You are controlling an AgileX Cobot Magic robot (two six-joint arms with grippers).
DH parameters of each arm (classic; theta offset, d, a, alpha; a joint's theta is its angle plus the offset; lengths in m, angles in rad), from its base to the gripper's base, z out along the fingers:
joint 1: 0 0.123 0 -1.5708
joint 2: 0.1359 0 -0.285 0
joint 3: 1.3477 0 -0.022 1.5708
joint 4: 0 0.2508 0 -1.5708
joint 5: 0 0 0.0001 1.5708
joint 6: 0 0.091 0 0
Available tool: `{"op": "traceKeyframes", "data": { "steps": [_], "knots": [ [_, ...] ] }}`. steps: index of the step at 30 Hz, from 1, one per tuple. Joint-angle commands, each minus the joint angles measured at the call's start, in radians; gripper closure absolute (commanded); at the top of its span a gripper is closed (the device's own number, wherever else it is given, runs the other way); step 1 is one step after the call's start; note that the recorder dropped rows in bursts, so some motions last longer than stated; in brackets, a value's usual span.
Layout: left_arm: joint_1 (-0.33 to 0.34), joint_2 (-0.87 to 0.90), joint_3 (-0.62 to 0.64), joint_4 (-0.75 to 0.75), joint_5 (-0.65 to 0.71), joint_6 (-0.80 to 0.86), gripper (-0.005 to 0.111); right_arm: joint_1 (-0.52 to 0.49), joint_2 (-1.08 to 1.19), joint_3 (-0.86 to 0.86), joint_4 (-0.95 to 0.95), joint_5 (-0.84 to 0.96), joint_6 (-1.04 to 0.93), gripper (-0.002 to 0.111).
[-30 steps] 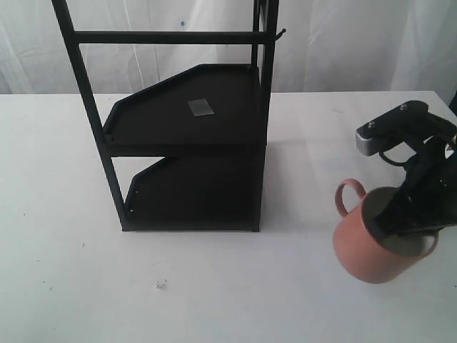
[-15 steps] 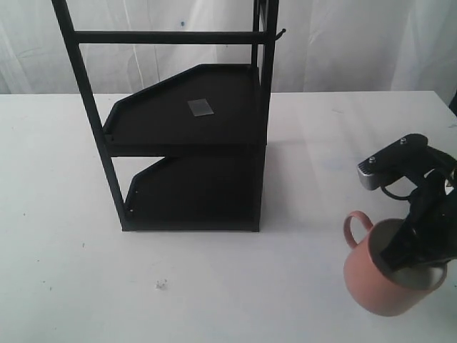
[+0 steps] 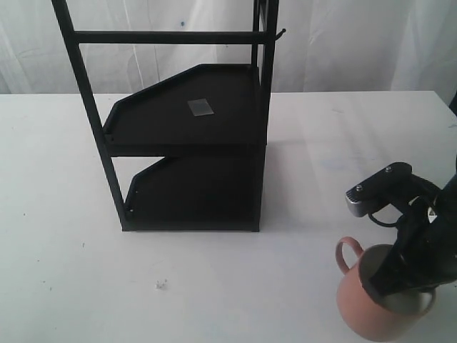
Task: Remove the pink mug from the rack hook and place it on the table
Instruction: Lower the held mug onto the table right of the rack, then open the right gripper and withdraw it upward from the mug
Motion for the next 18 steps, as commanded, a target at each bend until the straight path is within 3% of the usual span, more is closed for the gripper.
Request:
{"op": "traceKeyframes", "data": {
  "steps": [1, 18],
  "knots": [
    [-0.002, -0.005, 0.002, -0.007, -0.001, -0.001, 0.107, 0.002, 0.001, 0.006, -0.002, -0.029, 0.022, 0.108],
    [-0.002, -0.005, 0.002, -0.007, -0.001, -0.001, 0.107, 0.002, 0.077, 0.013, -0.002, -0.074, 0.022, 0.108]
  ]
}}
